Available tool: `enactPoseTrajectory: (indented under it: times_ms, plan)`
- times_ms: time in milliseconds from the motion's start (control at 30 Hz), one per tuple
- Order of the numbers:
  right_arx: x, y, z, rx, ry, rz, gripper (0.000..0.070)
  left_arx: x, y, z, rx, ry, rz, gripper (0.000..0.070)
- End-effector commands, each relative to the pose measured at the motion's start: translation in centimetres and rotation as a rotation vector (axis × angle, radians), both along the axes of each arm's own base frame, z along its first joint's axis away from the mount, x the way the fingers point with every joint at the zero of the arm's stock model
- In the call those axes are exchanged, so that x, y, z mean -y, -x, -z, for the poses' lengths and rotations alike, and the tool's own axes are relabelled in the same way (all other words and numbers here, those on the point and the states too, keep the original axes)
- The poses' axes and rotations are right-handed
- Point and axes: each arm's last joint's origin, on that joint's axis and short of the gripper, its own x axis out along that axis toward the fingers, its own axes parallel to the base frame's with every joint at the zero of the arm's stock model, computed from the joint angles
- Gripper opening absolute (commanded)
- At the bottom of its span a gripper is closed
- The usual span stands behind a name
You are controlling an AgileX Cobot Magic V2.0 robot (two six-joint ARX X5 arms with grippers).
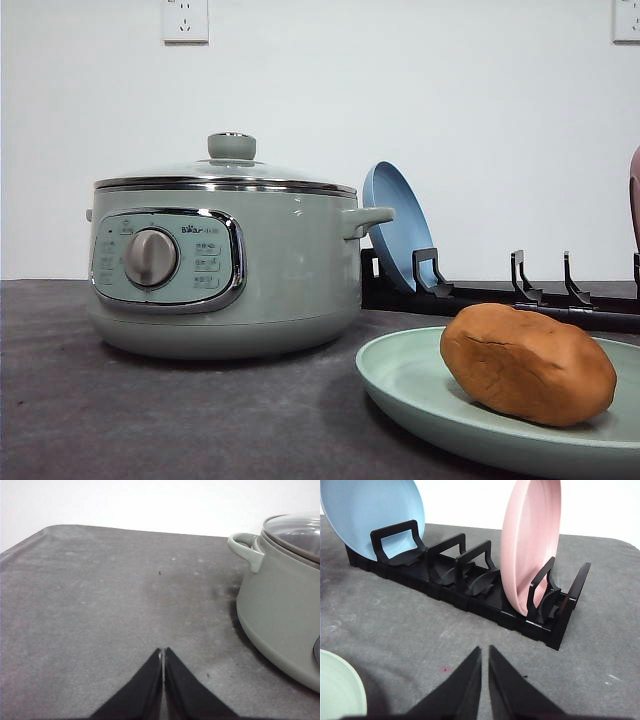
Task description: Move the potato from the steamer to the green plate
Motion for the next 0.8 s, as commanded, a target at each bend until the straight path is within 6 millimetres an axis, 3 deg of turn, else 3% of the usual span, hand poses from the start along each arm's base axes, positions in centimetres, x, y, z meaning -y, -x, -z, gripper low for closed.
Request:
enactPoseTrajectory:
  times_ms: [0, 767]
  plan:
    - [-0.02, -0.03, 0.02, 0.011, 0.005, -0.003, 0.0013, -0.02, -0.08, 0.73, -0.024, 0.000, -0.007, 0.0000]
    - [-0.02, -0.03, 0.02, 0.011, 0.005, -0.003, 0.0013, -0.02, -0.08, 0.73, -0.024, 0.000, -0.008, 0.0000]
